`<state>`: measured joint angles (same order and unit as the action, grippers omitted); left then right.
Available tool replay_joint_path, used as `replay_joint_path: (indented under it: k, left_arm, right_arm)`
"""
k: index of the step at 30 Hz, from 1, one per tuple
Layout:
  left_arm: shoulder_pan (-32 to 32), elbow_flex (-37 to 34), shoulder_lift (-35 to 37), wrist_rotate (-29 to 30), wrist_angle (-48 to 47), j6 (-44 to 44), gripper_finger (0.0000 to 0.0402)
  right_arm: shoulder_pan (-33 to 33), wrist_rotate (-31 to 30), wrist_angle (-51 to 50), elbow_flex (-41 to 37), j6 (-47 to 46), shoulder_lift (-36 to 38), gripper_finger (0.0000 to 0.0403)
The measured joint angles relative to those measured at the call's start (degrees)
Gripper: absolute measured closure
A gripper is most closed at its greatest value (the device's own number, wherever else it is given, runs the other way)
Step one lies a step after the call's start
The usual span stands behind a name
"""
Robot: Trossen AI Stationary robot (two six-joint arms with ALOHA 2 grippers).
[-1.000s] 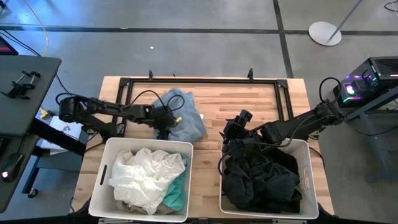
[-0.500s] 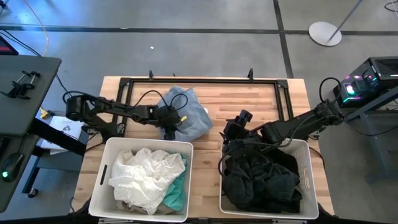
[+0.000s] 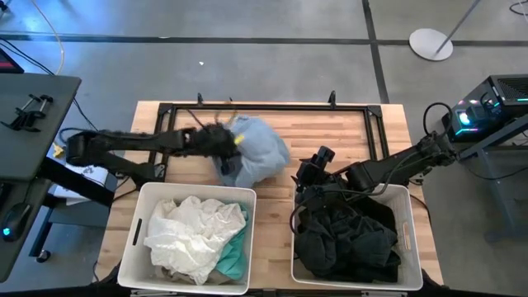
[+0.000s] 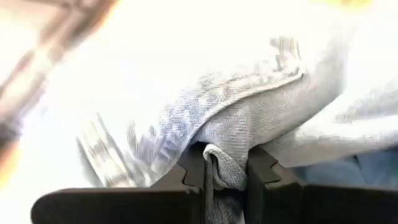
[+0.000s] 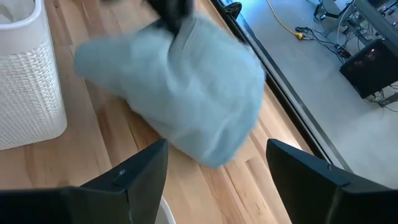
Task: Sort clothes
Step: Put the blue pants into the left white laundry bin
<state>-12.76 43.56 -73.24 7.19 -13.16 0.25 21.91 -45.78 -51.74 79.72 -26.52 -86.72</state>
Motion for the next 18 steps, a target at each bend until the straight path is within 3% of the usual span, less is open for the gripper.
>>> replay_joint_path:
  k: [9, 18]
  left_arm:
    - [0.1, 12.6, 16.6, -0.6, 1.8, 5.0, 0.0371]
    - [1.5, 29.3, 21.9, -5.3, 4.1, 11.1, 0.0371]
  right_arm:
    - [0.0, -0.8, 0.0, 0.0, 1.1, 0.0, 0.0144]
    - [0.4, -3.1, 0.1, 0.0, 1.0, 0.0, 0.0144]
